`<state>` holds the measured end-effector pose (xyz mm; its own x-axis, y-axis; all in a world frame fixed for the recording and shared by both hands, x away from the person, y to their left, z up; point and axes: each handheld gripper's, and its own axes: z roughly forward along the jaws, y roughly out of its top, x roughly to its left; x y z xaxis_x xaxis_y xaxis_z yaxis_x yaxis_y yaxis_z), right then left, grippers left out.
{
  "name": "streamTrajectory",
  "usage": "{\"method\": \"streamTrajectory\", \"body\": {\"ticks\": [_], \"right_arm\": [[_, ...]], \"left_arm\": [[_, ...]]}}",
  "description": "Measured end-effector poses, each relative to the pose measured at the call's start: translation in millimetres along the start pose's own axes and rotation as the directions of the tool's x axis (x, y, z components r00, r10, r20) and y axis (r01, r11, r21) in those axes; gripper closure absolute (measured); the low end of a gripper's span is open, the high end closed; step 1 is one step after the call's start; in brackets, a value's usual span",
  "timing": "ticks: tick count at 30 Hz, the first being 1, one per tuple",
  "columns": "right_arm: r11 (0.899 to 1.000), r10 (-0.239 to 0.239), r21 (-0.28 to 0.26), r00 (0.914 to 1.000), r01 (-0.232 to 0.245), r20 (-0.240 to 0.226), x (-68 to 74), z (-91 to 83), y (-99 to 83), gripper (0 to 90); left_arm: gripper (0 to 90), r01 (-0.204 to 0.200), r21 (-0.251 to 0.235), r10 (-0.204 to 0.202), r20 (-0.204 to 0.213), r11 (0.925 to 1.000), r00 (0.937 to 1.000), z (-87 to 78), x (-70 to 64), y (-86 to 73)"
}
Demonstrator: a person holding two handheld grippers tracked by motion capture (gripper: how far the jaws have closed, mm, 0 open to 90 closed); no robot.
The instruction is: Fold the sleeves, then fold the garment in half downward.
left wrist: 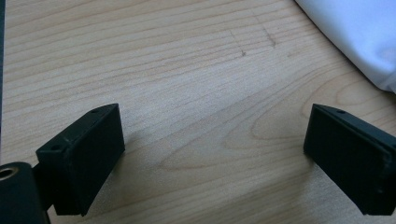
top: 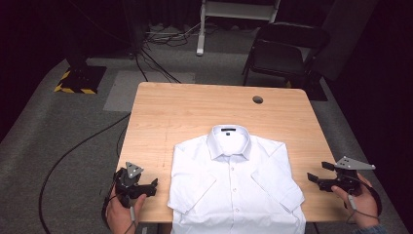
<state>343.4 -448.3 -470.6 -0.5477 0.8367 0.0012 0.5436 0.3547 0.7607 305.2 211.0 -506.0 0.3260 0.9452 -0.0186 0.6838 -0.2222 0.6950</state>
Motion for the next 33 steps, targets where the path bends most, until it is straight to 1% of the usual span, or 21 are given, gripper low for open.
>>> {"method": "streamTrajectory", "body": {"ticks": [5,8,11,13,15,18,19,21,22,25,27,29,33], "right_arm": [[0.999,0.013,0.045,0.9999,-0.013,0.008,-4.0,6.9,-14.1,14.9],[0.998,0.021,0.057,0.9997,-0.022,0.009,-5.8,7.8,-21.0,14.9],[0.998,0.028,0.058,0.9995,-0.029,0.015,-7.7,8.2,-25.2,14.9],[0.998,0.027,0.051,0.9995,-0.027,0.015,-8.0,8.4,-26.8,14.9],[0.998,0.033,0.056,0.9994,-0.034,0.01,-7.5,8.6,-27.8,14.9],[0.998,0.021,0.065,0.9997,-0.021,0.01,-8.9,11.7,-28.6,14.4],[0.997,0.022,0.069,0.9997,-0.023,0.009,-9.6,13.0,-29.2,13.6],[0.998,0.022,0.053,0.9997,-0.022,0.013,-9.4,15.5,-31.0,10.1],[0.998,0.021,0.055,0.9997,-0.021,0.01,-9.1,15.7,-31.0,9.5],[0.998,0.002,0.061,1.0,-0.002,-0.001,-9.3,16.7,-30.8,5.9],[0.998,-0.004,0.066,0.9999,0.005,-0.011,-9.5,17.2,-30.5,4.7],[0.998,-0.007,0.067,0.9998,0.009,-0.019,-10.0,17.3,-30.6,4.4],[0.998,-0.01,0.067,0.9998,0.011,-0.019,-10.0,17.5,-30.5,4.3]], "left_arm": [[5.1,-0.001,0.0,0.001,0.0,1.0,1.0,0.1,0.0,0.1],[5.2,0.0,0.0,0.0,0.0,1.0,1.0,0.1,0.0,0.1],[5.1,0.0,0.0,0.0,0.0,1.0,1.0,0.1,0.0,0.1],[5.0,0.002,0.001,-0.002,0.0,1.0,1.0,0.5,-0.2,0.4],[3.7,-0.004,0.007,0.004,0.003,1.0,1.0,0.9,0.0,0.9],[2.0,-0.007,0.011,0.007,0.006,0.9999,1.0,1.8,0.3,1.6],[1.8,-0.01,0.012,0.01,0.008,0.9999,0.9999,2.1,0.8,1.8],[1.2,-0.016,0.014,0.016,0.013,0.9998,0.9998,2.4,1.6,2.2],[1.2,-0.016,0.014,0.016,0.014,0.9998,0.9998,2.4,1.6,2.2],[1.2,-0.016,0.014,0.016,0.014,0.9998,0.9998,2.4,1.6,2.2],[1.0,-0.01,0.014,0.01,0.008,0.9998,0.9999,2.9,0.8,2.5],[0.6,0.012,0.015,-0.012,-0.012,0.9998,0.9998,3.4,-2.8,3.0],[2.0,0.018,0.007,-0.018,-0.017,0.9998,0.9997,4.6,-4.3,5.1]]}}
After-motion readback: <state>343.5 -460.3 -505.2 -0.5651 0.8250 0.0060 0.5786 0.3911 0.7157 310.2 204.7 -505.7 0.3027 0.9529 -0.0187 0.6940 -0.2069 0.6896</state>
